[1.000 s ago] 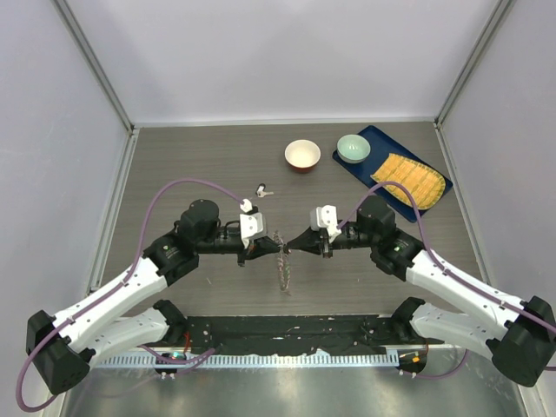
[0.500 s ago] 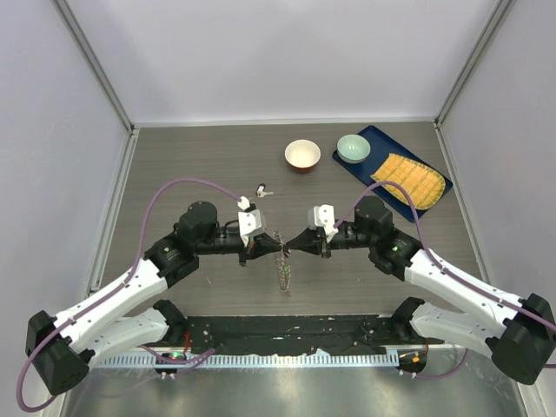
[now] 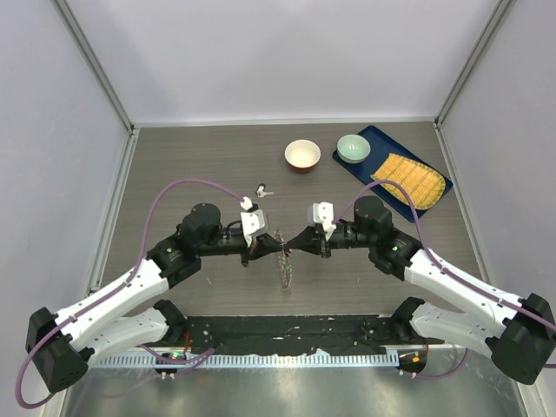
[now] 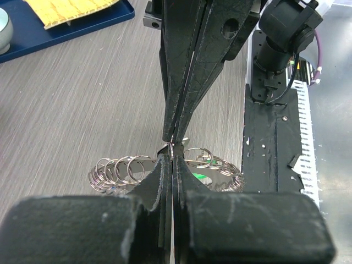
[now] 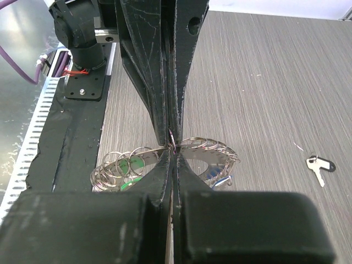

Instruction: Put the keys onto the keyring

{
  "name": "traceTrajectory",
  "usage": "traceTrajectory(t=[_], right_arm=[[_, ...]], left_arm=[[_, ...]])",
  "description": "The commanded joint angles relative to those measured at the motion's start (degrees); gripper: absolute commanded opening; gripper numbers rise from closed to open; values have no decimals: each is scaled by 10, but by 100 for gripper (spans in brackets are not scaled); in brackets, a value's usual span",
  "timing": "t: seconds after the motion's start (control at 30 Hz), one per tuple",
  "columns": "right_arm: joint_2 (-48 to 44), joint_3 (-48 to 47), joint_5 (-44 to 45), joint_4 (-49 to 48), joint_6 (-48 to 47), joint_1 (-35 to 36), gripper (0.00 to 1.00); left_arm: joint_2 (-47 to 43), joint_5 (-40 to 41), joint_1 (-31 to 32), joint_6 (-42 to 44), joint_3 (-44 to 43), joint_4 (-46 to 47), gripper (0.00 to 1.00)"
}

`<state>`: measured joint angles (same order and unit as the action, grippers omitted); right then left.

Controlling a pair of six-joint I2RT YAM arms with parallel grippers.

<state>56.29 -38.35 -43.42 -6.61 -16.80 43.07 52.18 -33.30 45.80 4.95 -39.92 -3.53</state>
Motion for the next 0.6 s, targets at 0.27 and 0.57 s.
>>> traceTrajectory(t=[0.27,0.57], right_arm=[[-3,-32,-15,-54,18,17,25],[-36,-45,55,28,5,17,34]], left_arm=[[-23,5,14,-47,52,158,0],[-52,42,14,-59,97,197,0]])
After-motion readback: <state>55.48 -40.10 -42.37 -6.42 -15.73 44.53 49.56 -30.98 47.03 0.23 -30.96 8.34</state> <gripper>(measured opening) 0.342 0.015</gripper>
